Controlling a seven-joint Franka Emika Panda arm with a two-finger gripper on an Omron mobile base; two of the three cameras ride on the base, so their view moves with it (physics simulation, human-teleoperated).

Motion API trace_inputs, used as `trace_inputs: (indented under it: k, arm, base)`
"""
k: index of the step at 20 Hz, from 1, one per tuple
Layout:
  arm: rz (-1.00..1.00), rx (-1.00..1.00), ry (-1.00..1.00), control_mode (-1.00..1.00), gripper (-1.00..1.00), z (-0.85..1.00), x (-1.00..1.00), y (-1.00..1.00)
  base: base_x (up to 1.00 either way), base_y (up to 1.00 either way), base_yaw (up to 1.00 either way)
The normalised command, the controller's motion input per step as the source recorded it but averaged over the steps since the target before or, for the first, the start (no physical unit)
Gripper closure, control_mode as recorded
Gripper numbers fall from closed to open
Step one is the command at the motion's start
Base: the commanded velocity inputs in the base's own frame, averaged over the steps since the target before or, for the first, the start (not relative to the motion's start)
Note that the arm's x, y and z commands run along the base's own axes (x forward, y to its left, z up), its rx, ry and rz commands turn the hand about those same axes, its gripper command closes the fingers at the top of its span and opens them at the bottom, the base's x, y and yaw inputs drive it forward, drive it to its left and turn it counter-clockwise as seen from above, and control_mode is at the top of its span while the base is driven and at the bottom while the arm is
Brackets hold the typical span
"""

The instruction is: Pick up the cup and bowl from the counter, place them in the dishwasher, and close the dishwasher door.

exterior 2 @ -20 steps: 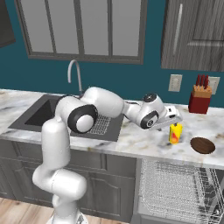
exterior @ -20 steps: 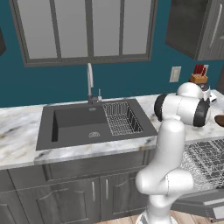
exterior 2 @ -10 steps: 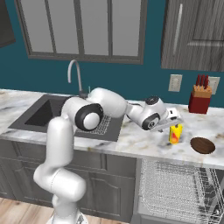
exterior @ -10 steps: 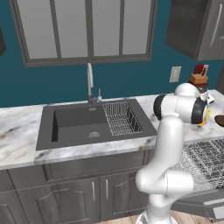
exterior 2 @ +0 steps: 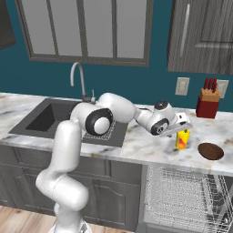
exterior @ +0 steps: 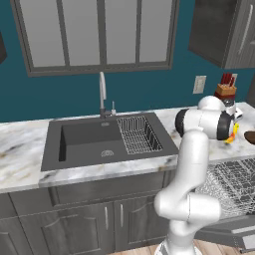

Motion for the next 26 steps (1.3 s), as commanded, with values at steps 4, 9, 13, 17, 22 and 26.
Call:
trace_inputs:
  k: [4, 9, 13, 17, 22, 26]
  arm:
    - [0.00, 0.00, 0.00, -1.00, -1.00, -0.15, 0.18, -0.10]
    - [0.00, 0.00, 0.00, -1.00, 1.00, -0.36, 0.15, 0.00]
    - [0.00, 0.00, 0.00, -1.00, 1.00, -0.28, 0.07, 0.00]
    - [0.00, 0.00, -0.01, -1.00, 1.00, -0.12, -0.02, 0.00]
    - [0.00, 0.00, -0.07, -1.00, 1.00, -0.05, -0.30, 0.04]
    - [0.00, 0.00, -0.11, -1.00, 1.00, -0.05, -0.44, 0.19]
  base:
    - [0.00, 0.00, 0.00]
    - [0.00, 0.00, 0.00]
    - [0.00, 0.00, 0.00]
    - [0.00, 0.00, 0.00]
    - [0.00, 0.00, 0.00]
    - [0.00, 0.00, 0.00]
